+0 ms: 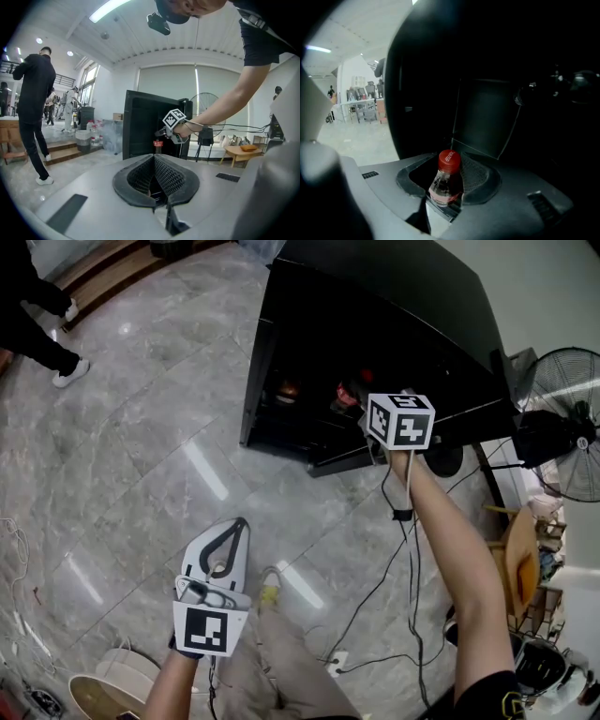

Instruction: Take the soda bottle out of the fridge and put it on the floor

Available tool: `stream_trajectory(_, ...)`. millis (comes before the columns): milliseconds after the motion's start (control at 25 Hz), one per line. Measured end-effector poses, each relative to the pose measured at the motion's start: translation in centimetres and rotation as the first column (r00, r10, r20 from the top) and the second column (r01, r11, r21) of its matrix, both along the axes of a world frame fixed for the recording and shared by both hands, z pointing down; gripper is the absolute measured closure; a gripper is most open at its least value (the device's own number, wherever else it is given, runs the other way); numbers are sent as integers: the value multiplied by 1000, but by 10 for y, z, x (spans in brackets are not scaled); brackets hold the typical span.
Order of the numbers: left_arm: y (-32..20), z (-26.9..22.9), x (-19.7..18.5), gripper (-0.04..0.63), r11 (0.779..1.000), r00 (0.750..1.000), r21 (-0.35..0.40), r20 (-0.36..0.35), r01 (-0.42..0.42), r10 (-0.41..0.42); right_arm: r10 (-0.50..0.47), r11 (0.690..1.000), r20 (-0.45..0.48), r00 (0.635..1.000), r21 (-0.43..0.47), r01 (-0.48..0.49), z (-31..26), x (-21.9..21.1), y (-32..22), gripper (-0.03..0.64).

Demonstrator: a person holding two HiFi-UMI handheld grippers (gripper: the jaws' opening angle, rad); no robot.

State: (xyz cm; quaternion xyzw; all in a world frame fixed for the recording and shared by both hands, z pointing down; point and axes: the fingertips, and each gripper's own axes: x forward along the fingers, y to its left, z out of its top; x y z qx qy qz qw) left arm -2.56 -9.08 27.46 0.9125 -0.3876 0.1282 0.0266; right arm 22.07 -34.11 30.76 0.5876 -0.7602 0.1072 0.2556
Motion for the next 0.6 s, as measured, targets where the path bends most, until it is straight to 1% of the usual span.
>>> stream_trajectory(120, 4, 6, -3, 578, 1000, 1000, -12, 4, 15, -15, -54, 999, 12, 998, -4, 54, 2, -12, 25, 477)
stream_trajectory(200, 4, 11, -9, 578, 998, 998, -24, -24, 66, -66, -96, 995, 11, 995, -7, 96, 6, -20, 43, 477)
stream_trajectory(280, 5, 18, -16, 578, 990, 990, -59, -59, 126, -130, -136, 991, 12, 991, -19, 136, 15, -30, 61, 477)
stream_trajectory(320, 6, 23, -18, 578, 988, 988, -68, -58, 140, -144, -158, 987, 10, 987, -29, 158, 22, -35, 69, 477)
stream_trajectory(360, 7, 28, -20, 578, 988, 989, -63, -42, 141, -144, -181, 983, 4, 983, -43, 181, 30, -40, 79, 477)
stream_trajectory(480, 16, 48, -21, 578, 994, 992, -21, 59, 111, -110, -248, 965, -19, 969, -97, 245, 63, -56, 109, 477)
stream_trajectory(520, 20, 55, -22, 578, 994, 991, -18, 78, 106, -105, -265, 958, -22, 964, -117, 261, 76, -61, 121, 477)
stream_trajectory(600, 28, 68, -23, 578, 995, 992, -18, 79, 101, -99, -291, 946, -23, 956, -154, 284, 104, -71, 144, 477)
